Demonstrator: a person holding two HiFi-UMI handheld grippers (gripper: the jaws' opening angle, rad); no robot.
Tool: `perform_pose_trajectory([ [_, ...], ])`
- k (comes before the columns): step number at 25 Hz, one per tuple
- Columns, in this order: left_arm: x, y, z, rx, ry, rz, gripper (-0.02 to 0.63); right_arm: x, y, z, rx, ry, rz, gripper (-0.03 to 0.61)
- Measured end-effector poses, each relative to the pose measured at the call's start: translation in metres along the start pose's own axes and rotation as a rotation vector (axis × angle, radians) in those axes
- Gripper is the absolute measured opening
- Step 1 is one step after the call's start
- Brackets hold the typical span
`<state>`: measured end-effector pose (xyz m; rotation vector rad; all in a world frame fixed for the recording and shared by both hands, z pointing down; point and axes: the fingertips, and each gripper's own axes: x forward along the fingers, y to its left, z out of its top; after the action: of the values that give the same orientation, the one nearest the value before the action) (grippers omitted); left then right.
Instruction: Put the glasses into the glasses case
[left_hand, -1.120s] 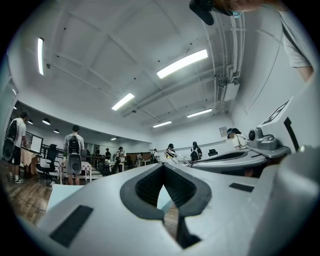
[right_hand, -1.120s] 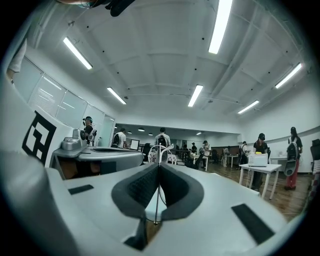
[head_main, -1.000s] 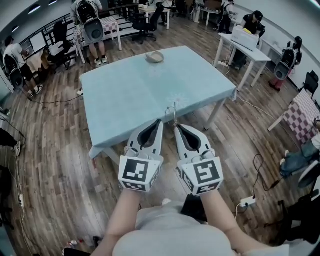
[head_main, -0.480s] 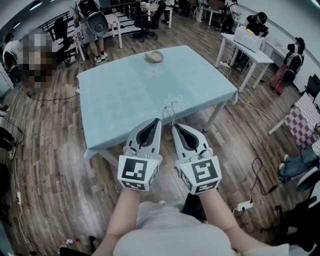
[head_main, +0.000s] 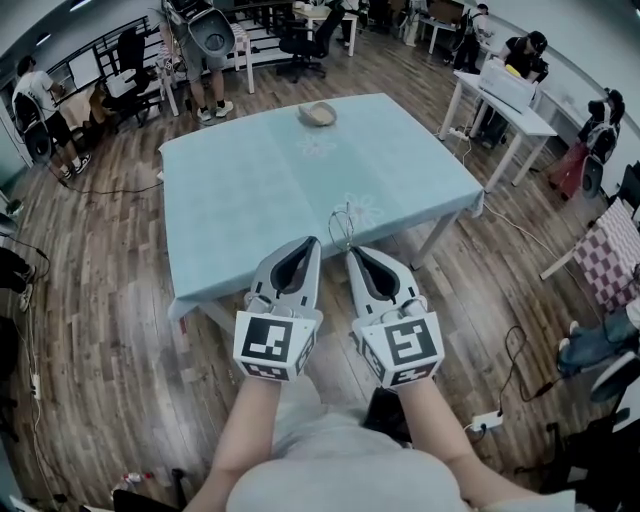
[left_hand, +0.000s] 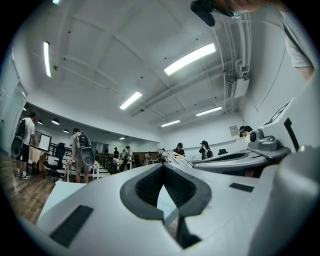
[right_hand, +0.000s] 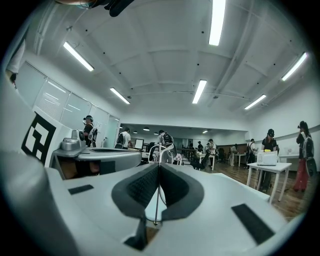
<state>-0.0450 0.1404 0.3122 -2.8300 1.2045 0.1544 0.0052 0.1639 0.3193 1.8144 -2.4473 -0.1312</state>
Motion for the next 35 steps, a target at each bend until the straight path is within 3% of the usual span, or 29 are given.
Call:
perform_pose_trajectory([
  [7,0.023,0.015,-0.008,-0.005,0.003,-0.005,0.008,0.023,-0.01,-0.008,0.006,0.006,-0.009,0.011],
  [24,0.128,0.057,-0.002,0.001,-0.019,-0.057,0.008,0.101,-0.083,-0.002,0.005,0.006,-0.07,0.011],
  [35,0.193,0.109,-0.004,0.015,-0.008,-0.078,0.008,0.175,-0.11,-0.001,0.023,0.008,-0.089,0.011],
])
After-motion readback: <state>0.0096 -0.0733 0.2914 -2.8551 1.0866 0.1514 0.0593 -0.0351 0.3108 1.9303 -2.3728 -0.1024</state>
